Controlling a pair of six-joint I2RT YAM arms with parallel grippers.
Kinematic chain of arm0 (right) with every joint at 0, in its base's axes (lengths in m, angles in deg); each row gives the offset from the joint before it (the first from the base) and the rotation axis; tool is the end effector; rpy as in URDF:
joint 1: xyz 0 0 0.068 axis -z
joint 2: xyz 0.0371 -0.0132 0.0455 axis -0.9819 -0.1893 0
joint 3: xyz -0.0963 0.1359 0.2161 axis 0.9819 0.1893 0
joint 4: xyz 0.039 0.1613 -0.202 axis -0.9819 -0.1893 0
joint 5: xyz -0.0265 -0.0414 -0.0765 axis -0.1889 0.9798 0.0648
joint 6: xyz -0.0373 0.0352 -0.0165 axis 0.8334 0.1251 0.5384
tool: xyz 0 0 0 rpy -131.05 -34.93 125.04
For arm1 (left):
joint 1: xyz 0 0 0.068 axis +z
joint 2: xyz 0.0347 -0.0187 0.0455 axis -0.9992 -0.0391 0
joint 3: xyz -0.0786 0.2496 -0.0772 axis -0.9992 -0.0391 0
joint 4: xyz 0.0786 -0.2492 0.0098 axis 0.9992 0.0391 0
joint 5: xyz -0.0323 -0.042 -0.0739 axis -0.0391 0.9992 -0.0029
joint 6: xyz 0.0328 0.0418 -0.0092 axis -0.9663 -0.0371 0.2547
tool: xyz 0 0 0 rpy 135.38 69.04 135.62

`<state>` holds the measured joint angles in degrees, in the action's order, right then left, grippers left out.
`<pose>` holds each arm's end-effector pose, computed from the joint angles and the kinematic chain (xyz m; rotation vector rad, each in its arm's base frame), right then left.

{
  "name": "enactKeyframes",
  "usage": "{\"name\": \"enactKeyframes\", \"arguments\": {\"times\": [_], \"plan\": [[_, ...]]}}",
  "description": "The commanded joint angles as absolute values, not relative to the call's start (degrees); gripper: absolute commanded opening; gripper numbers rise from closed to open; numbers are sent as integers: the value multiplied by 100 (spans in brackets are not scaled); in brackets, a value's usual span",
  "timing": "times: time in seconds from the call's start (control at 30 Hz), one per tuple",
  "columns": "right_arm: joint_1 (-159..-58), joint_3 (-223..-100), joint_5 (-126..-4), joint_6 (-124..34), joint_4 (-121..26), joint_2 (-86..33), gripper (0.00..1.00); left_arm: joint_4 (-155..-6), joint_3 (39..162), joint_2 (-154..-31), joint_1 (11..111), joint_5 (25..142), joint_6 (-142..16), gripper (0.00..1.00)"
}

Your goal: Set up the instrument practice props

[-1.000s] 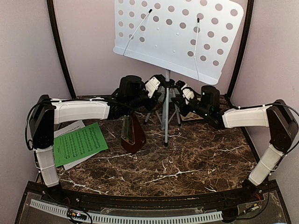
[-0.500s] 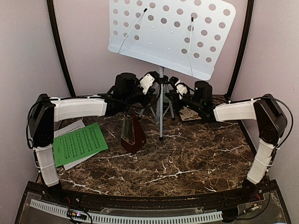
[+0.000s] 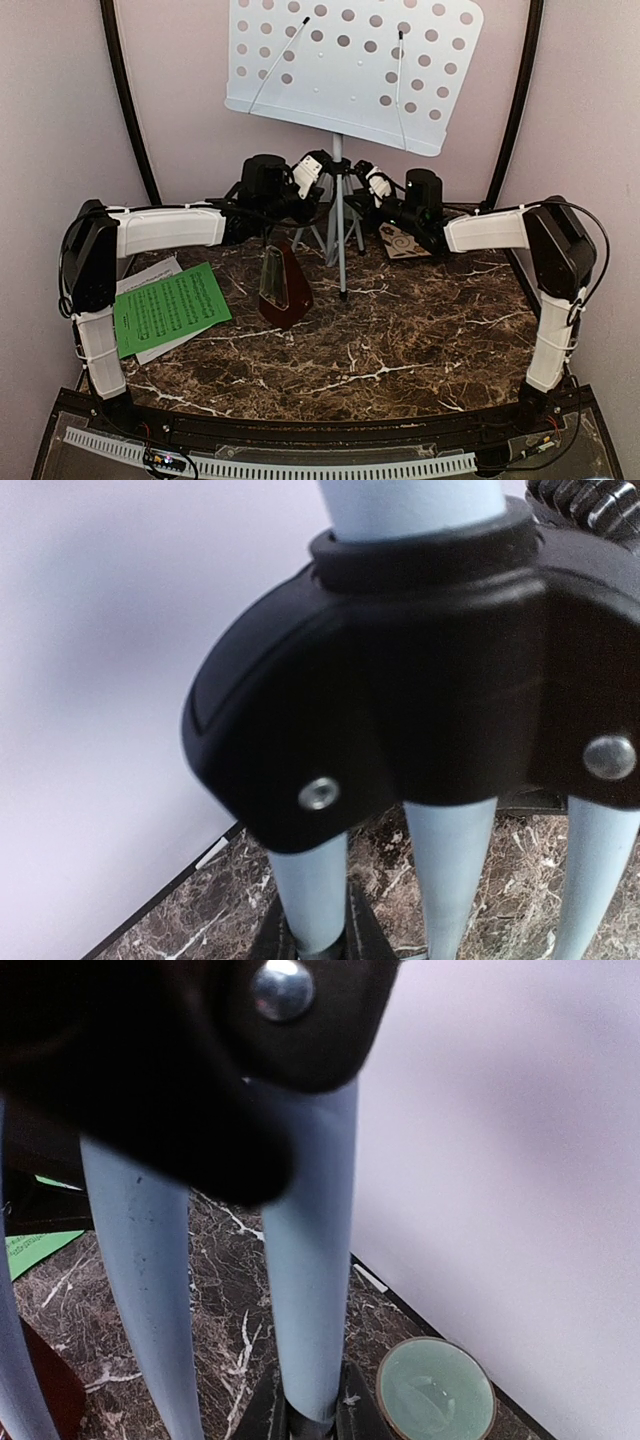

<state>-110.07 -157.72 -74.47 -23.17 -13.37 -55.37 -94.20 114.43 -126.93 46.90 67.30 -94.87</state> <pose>0.3794 0.2401 0.2479 -0.8597 1.4312 0.4553 0.3560 -0.3014 0.3012 0.7789 1.5264 -0.1504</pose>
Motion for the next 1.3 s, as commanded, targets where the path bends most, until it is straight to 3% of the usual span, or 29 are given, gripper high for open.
{"name": "enactKeyframes", "arguments": {"times": [0.0, 0.2, 0.4, 0.5, 0.77, 1.27], "plan": [[-10520, -16170, -6697, -2593, -805, -5549, 8, -8933, 11466, -12638, 4990, 6205, -9814, 0], [-10675, -16032, -6736, -2599, -785, -5423, 29, -8914, 11473, -12678, 4991, 6271, -9734, 0], [-10848, -15406, -6736, -2893, -508, -4967, 62, -8879, 11445, -12659, 4993, 6284, -9666, 0], [-10936, -15055, -6703, -3050, -468, -4695, 69, -8867, 11417, -12643, 4989, 6289, -9643, 0], [-11291, -13847, -6734, -4132, -178, -4028, 70, -8900, 11380, -12608, 4993, 6256, -9638, 0], [-11857, -13624, -7161, -5458, 531, -5406, 63, -8884, 11423, -12619, 4990, 6258, -9654, 0]]}}
